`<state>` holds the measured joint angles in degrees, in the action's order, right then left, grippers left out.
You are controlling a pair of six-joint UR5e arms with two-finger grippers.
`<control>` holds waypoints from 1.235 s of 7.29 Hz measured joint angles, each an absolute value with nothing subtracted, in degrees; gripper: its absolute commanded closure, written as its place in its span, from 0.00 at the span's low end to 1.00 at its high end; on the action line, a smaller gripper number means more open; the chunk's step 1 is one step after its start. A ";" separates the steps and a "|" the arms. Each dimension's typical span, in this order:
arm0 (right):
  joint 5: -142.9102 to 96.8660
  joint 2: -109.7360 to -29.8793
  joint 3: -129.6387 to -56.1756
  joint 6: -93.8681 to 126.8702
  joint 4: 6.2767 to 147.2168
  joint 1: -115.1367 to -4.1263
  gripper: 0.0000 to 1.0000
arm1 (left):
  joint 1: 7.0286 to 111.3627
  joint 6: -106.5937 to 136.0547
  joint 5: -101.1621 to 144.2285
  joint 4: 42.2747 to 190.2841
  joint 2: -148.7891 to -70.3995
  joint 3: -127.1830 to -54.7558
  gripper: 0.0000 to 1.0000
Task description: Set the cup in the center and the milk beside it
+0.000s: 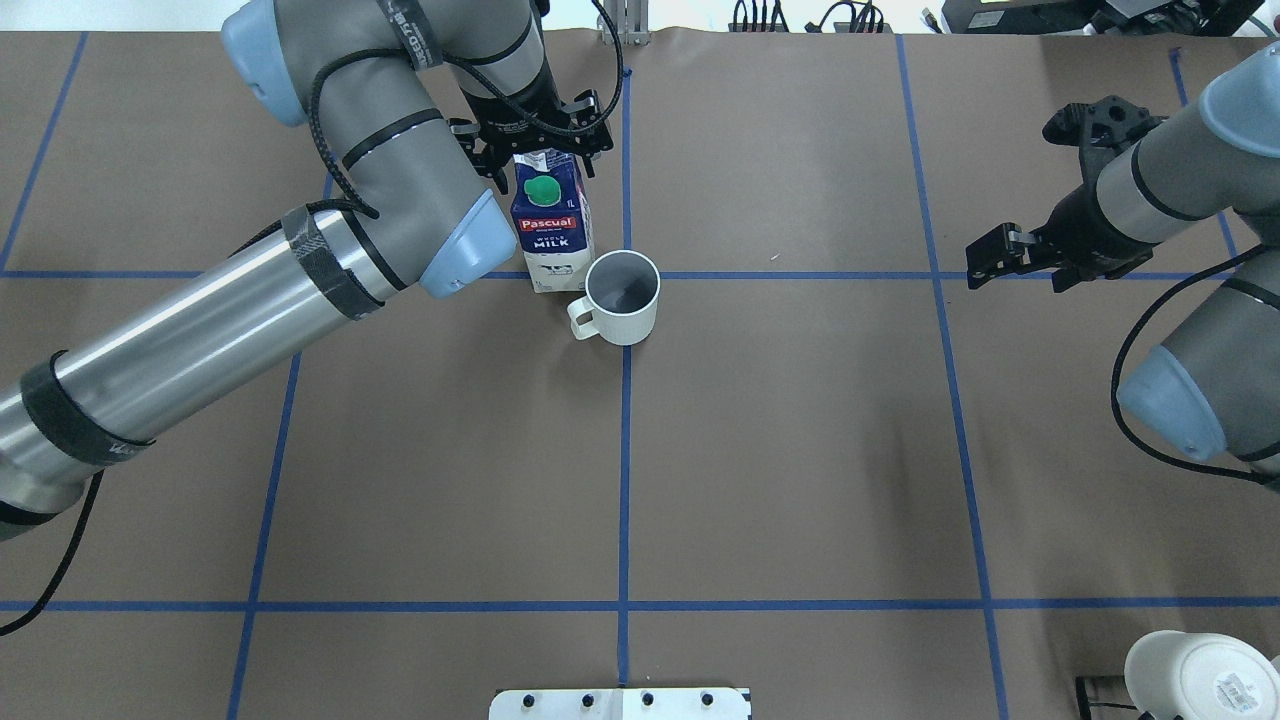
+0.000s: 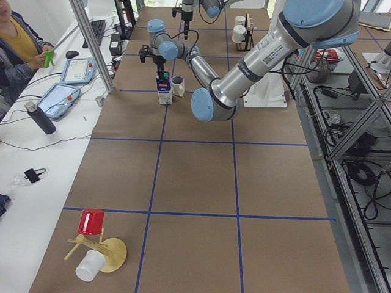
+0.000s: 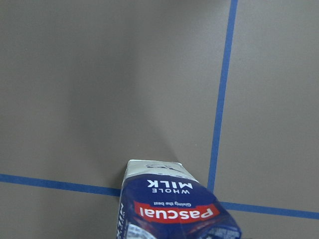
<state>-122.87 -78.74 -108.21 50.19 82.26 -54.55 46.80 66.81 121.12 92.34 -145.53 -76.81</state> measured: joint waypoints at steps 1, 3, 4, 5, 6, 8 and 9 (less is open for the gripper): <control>-122.87 -78.70 -108.20 50.19 82.28 -54.72 0.00 | 47.56 66.74 121.18 92.18 -145.33 -78.25 0.02; -123.14 -78.77 -108.12 49.71 82.36 -55.59 0.00 | 50.73 65.89 121.65 91.36 -140.45 -86.20 0.02; -123.84 -78.96 -107.98 48.50 82.58 -56.62 0.00 | 52.09 63.31 121.73 90.84 -134.10 -92.81 0.02; -124.86 -79.19 -107.87 46.08 83.48 -58.23 0.00 | 53.94 57.78 121.76 90.01 -126.84 -99.28 0.02; -125.87 -79.28 -107.87 43.48 84.96 -60.09 0.00 | 56.03 50.87 121.84 89.39 -119.57 -104.47 0.02; -126.97 -80.10 -107.95 41.23 86.74 -63.51 0.00 | 61.53 33.23 121.97 89.89 -103.26 -111.35 0.02; -127.08 -81.73 -107.86 40.80 86.76 -65.65 0.00 | 64.66 23.76 122.01 90.75 -96.24 -112.51 0.02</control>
